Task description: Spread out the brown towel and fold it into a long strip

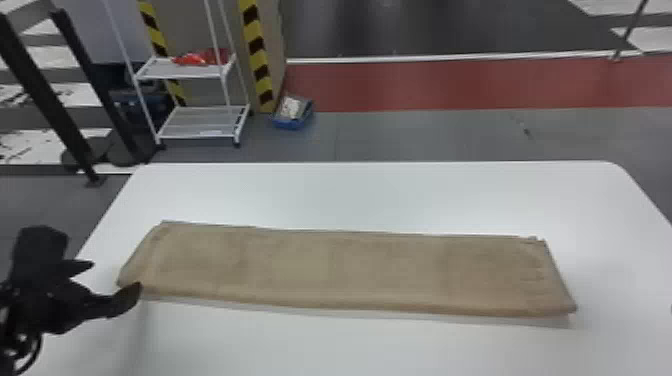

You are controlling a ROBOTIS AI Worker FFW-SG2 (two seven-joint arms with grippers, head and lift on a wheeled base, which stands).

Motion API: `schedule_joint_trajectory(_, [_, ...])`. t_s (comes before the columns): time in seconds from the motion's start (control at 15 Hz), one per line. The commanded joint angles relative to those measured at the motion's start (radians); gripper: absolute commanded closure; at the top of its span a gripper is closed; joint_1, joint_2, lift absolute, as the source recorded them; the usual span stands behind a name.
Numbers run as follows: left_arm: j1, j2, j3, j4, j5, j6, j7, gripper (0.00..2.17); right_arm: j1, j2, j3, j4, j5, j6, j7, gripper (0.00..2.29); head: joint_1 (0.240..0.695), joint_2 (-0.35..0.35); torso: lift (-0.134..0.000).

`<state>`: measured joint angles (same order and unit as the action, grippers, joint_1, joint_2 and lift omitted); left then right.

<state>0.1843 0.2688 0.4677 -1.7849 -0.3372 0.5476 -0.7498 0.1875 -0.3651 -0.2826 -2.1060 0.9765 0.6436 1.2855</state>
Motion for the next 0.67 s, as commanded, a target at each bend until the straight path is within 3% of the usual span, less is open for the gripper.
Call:
schedule_joint_trajectory(0.0, [0.066, -0.046, 0.054, -0.136, 0.030, 0.004, 0.001, 0.04, -0.013, 0.009, -0.006, -0.002, -0.030, 0.037, -0.023, 0.13, 0.695, 0.065, -0.123])
schedule_joint_trajectory(0.07, [0.076, -0.080, 0.101, -0.191, 0.078, 0.007, -0.010, 0.04, -0.022, 0.025, -0.018, -0.017, -0.087, 0.120, -0.057, 0.13, 0.695, 0.060, -0.123])
schedule_joint_trajectory(0.27, [0.106, -0.158, 0.160, -0.318, 0.198, 0.065, -0.039, 0.04, -0.046, 0.132, -0.067, -0.091, -0.257, 0.264, -0.141, 0.12, 0.695, 0.049, -0.123])
schedule_joint_trajectory(0.4, [0.112, -0.233, 0.155, -0.358, 0.256, 0.078, -0.013, 0.04, -0.051, 0.227, -0.079, -0.163, -0.360, 0.368, -0.239, 0.12, 0.695, 0.050, -0.123])
schedule_joint_trajectory(0.47, [0.112, -0.269, 0.143, -0.357, 0.287, 0.078, 0.018, 0.05, -0.045, 0.293, -0.075, -0.196, -0.387, 0.387, -0.301, 0.12, 0.695, 0.049, -0.123])
schedule_joint_trajectory(0.53, [0.113, -0.271, 0.134, -0.346, 0.320, 0.075, 0.052, 0.05, -0.025, 0.347, -0.069, -0.210, -0.414, 0.383, -0.362, 0.12, 0.695, 0.047, -0.123])
schedule_joint_trajectory(0.6, [0.118, -0.271, 0.117, -0.327, 0.362, 0.059, 0.109, 0.06, 0.004, 0.366, -0.052, -0.219, -0.455, 0.383, -0.430, 0.12, 0.695, 0.050, -0.123])
